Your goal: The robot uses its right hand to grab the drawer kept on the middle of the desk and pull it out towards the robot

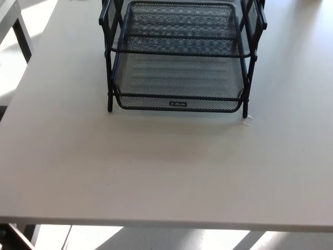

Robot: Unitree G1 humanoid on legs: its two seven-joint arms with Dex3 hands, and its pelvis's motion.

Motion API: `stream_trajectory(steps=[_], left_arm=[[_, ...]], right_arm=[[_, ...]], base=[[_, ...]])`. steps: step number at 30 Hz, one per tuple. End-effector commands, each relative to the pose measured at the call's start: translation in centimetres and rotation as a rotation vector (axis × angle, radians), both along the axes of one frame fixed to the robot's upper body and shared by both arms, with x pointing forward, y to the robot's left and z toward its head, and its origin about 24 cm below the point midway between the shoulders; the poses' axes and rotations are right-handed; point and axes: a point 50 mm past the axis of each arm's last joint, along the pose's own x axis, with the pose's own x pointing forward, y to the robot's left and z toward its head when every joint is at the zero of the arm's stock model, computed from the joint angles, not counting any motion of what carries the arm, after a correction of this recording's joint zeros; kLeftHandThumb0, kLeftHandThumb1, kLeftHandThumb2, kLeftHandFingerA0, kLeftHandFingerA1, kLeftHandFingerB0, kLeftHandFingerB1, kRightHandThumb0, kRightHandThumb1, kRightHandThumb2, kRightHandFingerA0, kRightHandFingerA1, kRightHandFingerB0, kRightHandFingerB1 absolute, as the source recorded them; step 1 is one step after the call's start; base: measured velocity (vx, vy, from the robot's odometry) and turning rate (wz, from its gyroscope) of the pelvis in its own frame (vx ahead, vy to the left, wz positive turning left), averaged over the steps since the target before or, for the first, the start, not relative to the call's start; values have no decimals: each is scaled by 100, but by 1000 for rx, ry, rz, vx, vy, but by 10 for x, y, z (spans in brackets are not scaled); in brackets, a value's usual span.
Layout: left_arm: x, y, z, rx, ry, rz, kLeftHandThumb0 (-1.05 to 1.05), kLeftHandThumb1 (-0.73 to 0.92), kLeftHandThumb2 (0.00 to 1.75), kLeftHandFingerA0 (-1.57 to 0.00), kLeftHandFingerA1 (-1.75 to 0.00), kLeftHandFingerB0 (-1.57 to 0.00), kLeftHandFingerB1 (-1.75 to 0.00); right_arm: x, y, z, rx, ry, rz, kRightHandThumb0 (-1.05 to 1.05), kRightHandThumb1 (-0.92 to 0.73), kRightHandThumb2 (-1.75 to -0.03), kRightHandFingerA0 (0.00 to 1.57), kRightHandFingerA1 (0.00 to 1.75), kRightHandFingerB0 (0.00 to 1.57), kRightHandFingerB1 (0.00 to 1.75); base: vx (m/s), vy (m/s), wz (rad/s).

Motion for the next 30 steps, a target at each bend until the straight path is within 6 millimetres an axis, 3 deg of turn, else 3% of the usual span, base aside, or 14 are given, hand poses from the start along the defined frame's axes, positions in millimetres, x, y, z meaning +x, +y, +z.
stream_trajectory(steps=[1,4,7,8,11,13,14,15,16,18,22,27,29,30], left_arm=[[7,-25,46,172,-75,-376,-31,56,57,-80,-88,-80,-55],[7,-26,46,169,-71,-375,-32,56,57,-79,-88,-79,-56],[6,-26,47,169,-71,-380,-31,56,57,-79,-87,-79,-56],[6,-26,47,165,-67,-377,-31,56,57,-79,-86,-80,-56],[6,-27,47,171,-66,-380,-31,56,57,-79,-86,-80,-56],[6,-27,47,172,-66,-381,-31,56,57,-79,-86,-80,-56],[6,-27,47,171,-68,-383,-30,56,56,-80,-86,-80,-55],[6,-27,47,175,-73,-386,-30,55,56,-80,-86,-80,-56],[6,-26,47,182,-76,-391,-29,55,56,-80,-86,-81,-57],[6,-26,47,182,-76,-391,-29,55,56,-80,-86,-81,-57],[6,-25,49,180,-68,-387,-28,55,56,-79,-86,-80,-56],[6,-25,49,175,-70,-386,-28,54,56,-81,-88,-81,-57],[6,-25,49,182,-69,-391,-28,55,56,-81,-87,-80,-56],[7,-25,50,184,-68,-393,-30,55,56,-80,-87,-80,-56]], right_arm=[[1,-55,67,-89,-9,-52,-57,-62,-59,49,61,37,36],[4,-68,87,-168,54,-41,-63,-50,-89,47,66,30,49],[6,-70,106,-228,3,-57,-64,-51,-88,51,67,31,48],[7,-70,114,-267,-57,-61,-58,-61,-59,54,60,37,35],[13,-70,133,-385,-128,-51,-74,-53,-85,49,75,21,42],[14,-68,135,-400,-146,-56,-74,-53,-85,49,75,21,42],[22,-58,151,-458,-192,-41,-69,-64,-60,31,80,18,29],[25,-53,157,-528,-276,11,-71,-50,-81,72,118,15,40],[32,-46,172,-515,-361,-4,-70,-50,-83,32,84,14,40],[32,-45,172,-515,-360,-6,-70,-50,-83,32,84,14,40],[61,-14,215,-652,-560,131,-70,-51,-85,14,63,12,44],[90,13,241,-778,-701,246,-85,-56,-93,13,71,10,53],[97,19,246,-762,-755,272,-82,-54,-89,13,69,14,52],[100,25,250,-718,-775,295,-76,-69,-61,9,62,13,38]], base=[[0,0,0],[0,0,0],[0,0,0],[0,0,0],[0,0,0],[0,0,0],[0,0,0],[0,0,0],[0,0,0],[0,0,0],[0,0,0],[0,0,0],[0,0,0],[0,0,0]])
